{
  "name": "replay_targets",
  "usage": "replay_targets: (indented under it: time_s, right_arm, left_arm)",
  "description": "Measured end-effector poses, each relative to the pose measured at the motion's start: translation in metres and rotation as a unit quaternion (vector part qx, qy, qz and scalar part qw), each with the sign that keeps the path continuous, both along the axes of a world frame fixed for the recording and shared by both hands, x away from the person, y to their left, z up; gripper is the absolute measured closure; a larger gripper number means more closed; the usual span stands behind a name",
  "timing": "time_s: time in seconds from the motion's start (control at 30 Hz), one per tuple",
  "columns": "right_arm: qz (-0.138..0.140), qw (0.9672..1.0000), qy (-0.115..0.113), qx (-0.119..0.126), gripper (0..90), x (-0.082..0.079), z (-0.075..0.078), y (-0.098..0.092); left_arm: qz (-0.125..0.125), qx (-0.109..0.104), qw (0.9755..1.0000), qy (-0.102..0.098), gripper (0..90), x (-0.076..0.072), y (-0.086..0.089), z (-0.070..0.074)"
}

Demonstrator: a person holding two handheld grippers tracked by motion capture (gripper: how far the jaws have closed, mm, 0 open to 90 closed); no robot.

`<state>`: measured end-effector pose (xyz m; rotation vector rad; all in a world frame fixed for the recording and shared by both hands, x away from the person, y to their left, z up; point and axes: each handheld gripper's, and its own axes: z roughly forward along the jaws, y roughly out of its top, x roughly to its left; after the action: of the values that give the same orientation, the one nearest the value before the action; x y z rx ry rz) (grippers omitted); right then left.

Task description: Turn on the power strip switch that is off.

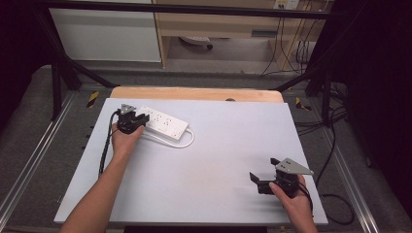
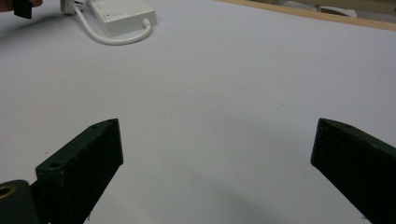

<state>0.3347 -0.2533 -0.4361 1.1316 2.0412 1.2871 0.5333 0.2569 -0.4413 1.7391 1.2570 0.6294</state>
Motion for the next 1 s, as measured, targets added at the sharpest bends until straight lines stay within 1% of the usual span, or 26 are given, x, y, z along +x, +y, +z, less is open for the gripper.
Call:
replay_targets:
  time_s: [0.07, 0.13, 0.17, 0.2, 0.23, 0.27, 0.3, 0.33, 0.37, 0.4, 0.43, 0.47, 0.5, 0.53, 0.6, 0.63, 0.73, 0.77, 0.83, 0.9, 1.0]
  right_arm:
    - [0.000, 1.0000, 0.001, 0.001, 2.7, 0.000, 0.000, 0.000]
    - [0.001, 1.0000, -0.001, -0.001, 2.7, 0.000, 0.000, 0.000]
    - [0.000, 1.0000, 0.000, 0.000, 2.7, 0.000, 0.000, 0.000]
    - [0.000, 1.0000, 0.000, 0.000, 2.7, 0.000, 0.000, 0.000]
    - [0.000, 1.0000, 0.000, 0.000, 2.7, 0.000, 0.000, 0.000]
    - [0.001, 1.0000, 0.000, -0.001, 2.7, 0.000, 0.000, 0.000]
    - [0.001, 1.0000, 0.000, -0.001, 2.7, 0.000, 0.000, 0.000]
    - [0.002, 1.0000, -0.001, -0.001, 2.7, 0.000, 0.000, 0.001]
    - [0.002, 1.0000, -0.001, -0.001, 2.7, 0.000, 0.000, 0.001]
    - [0.002, 1.0000, -0.001, -0.002, 2.7, 0.000, 0.000, 0.001]
    - [0.002, 1.0000, -0.001, -0.002, 2.7, 0.000, 0.000, 0.001]
    - [0.002, 1.0000, -0.001, -0.001, 2.7, 0.000, 0.000, 0.001]
    - [0.002, 1.0000, -0.001, -0.001, 2.7, 0.000, 0.000, 0.001]
    - [0.002, 1.0000, -0.001, -0.001, 2.7, 0.000, 0.000, 0.001]
    - [0.002, 1.0000, -0.001, -0.002, 2.6, 0.000, 0.000, 0.001]
    - [0.003, 1.0000, -0.002, -0.002, 2.7, 0.000, 0.000, 0.001]
    - [0.003, 1.0000, -0.002, -0.002, 2.6, 0.000, 0.000, 0.001]
    - [0.003, 1.0000, -0.002, -0.002, 2.6, 0.000, 0.000, 0.001]
    - [0.003, 1.0000, -0.002, -0.002, 2.6, 0.000, 0.000, 0.001]
    - [0.003, 1.0000, -0.002, -0.002, 2.6, 0.000, 0.000, 0.001]
    - [0.004, 1.0000, -0.001, 0.000, 2.6, 0.000, 0.001, 0.002]
  left_arm:
    - [-0.004, -0.010, 0.9999, 0.001, 68.2, 0.000, 0.000, 0.000]
    - [-0.002, -0.010, 0.9999, 0.000, 62.4, 0.000, 0.000, 0.001]
    - [-0.002, -0.011, 0.9999, -0.001, 57.2, 0.000, -0.001, 0.001]
    - [-0.002, -0.012, 0.9999, -0.001, 57.2, -0.001, -0.001, 0.001]
    - [-0.001, -0.011, 0.9999, 0.000, 54.6, -0.001, -0.002, 0.002]
    - [0.000, -0.012, 0.9999, 0.003, 46.7, 0.000, -0.002, 0.002]
    - [0.001, -0.015, 0.9999, 0.008, 46.7, 0.000, -0.003, 0.002]
    - [0.000, -0.017, 0.9998, 0.011, 40.2, 0.000, -0.004, 0.002]
    - [-0.002, -0.017, 0.9998, 0.011, 40.2, 0.000, -0.004, 0.002]
    - [-0.001, -0.016, 0.9998, 0.012, 29.8, 0.001, -0.005, 0.002]
    - [0.002, -0.017, 0.9998, 0.014, 29.8, 0.001, -0.006, 0.003]
    - [0.002, -0.019, 0.9997, 0.016, 25.9, 0.001, -0.007, 0.003]
    - [0.001, -0.020, 0.9997, 0.016, 16.9, 0.001, -0.007, 0.004]
    - [0.000, -0.023, 0.9996, 0.016, 14.6, 0.001, -0.008, 0.004]
    - [-0.005, -0.028, 0.9995, 0.010, 13.7, 0.001, -0.009, 0.006]
    - [-0.007, -0.031, 0.9995, 0.008, 11.5, 0.000, -0.009, 0.007]
    - [-0.014, -0.037, 0.9992, 0.001, 11.0, -0.001, -0.011, 0.010]
    - [-0.017, -0.034, 0.9993, 0.000, 11.0, -0.001, -0.012, 0.010]
    - [-0.022, -0.036, 0.9991, 0.000, 10.7, -0.002, -0.013, 0.011]
    - [-0.025, -0.031, 0.9992, -0.002, 10.7, -0.003, -0.015, 0.012]
    - [-0.025, -0.035, 0.9991, -0.004, 10.7, -0.005, -0.016, 0.015]
